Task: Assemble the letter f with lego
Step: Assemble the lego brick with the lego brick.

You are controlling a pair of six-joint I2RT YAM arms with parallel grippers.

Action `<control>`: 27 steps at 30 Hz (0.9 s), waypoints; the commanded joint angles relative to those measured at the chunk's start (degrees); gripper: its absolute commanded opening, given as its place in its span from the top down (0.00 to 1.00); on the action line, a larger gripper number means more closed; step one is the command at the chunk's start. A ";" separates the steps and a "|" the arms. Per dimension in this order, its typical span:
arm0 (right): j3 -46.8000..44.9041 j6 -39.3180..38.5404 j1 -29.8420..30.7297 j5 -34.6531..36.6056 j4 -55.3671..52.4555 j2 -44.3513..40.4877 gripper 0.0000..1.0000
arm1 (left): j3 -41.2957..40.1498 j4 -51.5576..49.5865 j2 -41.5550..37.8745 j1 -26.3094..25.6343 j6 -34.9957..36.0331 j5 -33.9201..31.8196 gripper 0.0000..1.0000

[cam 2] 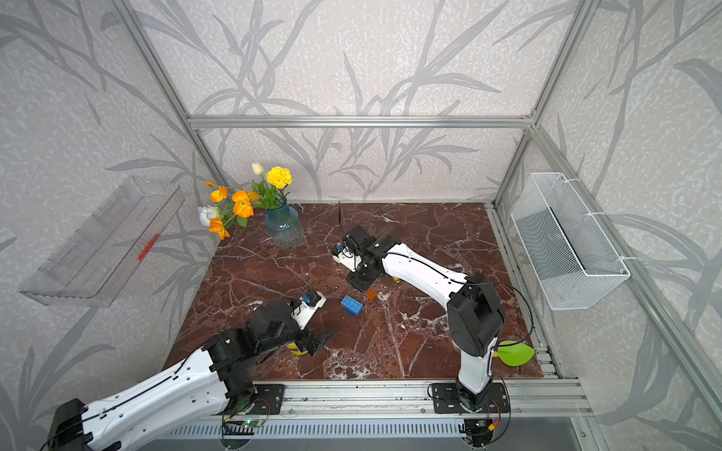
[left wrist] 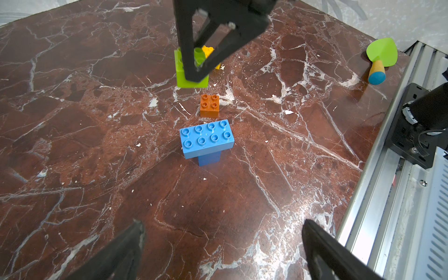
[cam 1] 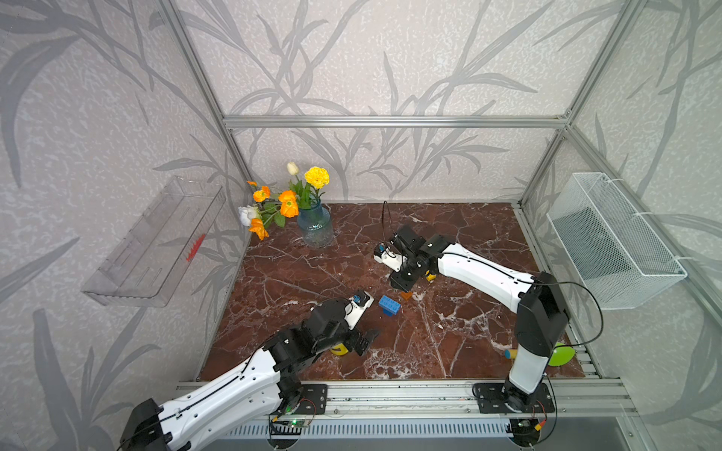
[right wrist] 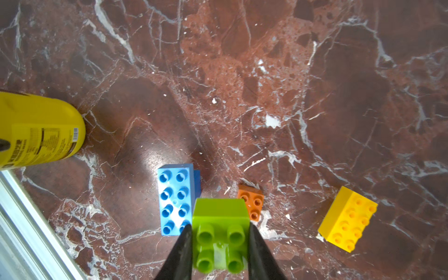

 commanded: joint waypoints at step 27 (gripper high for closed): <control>-2.29 -2.84 4.68 -1.54 -0.93 2.40 0.69 | -2.16 1.65 -5.47 -0.07 0.40 0.37 0.01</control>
